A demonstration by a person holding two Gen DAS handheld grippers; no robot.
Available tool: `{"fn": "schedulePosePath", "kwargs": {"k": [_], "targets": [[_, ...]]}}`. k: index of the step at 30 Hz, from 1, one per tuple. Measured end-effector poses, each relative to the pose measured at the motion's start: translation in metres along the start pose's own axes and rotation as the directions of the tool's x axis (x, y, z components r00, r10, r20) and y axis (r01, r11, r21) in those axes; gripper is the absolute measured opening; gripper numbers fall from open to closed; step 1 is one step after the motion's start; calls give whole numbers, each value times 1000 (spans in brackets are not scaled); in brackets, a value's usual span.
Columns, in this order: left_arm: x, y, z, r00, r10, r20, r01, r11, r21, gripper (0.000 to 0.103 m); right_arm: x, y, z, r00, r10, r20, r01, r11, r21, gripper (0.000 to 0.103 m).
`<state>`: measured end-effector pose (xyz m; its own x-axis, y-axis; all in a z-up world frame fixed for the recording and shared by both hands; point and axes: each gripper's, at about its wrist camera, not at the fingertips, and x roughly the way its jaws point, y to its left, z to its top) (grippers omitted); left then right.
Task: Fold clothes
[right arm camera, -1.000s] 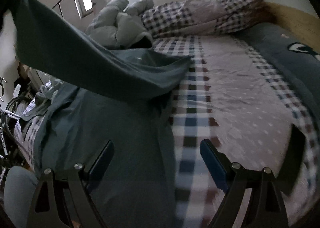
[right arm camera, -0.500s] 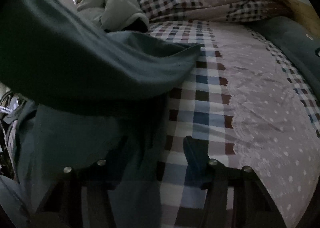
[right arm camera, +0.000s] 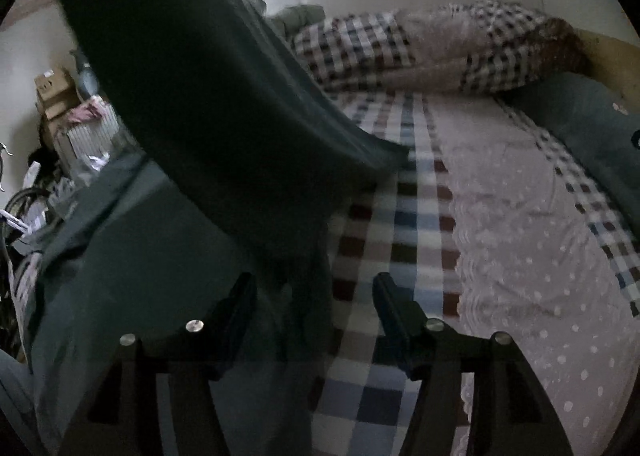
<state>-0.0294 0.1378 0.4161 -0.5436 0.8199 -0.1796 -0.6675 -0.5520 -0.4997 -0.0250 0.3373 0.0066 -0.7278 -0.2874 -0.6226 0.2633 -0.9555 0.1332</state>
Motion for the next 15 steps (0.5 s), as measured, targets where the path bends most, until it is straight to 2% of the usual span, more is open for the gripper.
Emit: {"fn": "schedulePosePath", "kwargs": {"k": [5,15], "targets": [[15,-9,13,1000,23,3,-23,1000,-5,1,8,8,4,1000,17,-9,-17,999,-36,64],[21,-17,17,999,36,5,-36,999,-36,1,26,14,8,999,-36,-24,35,997,-62,63]]}}
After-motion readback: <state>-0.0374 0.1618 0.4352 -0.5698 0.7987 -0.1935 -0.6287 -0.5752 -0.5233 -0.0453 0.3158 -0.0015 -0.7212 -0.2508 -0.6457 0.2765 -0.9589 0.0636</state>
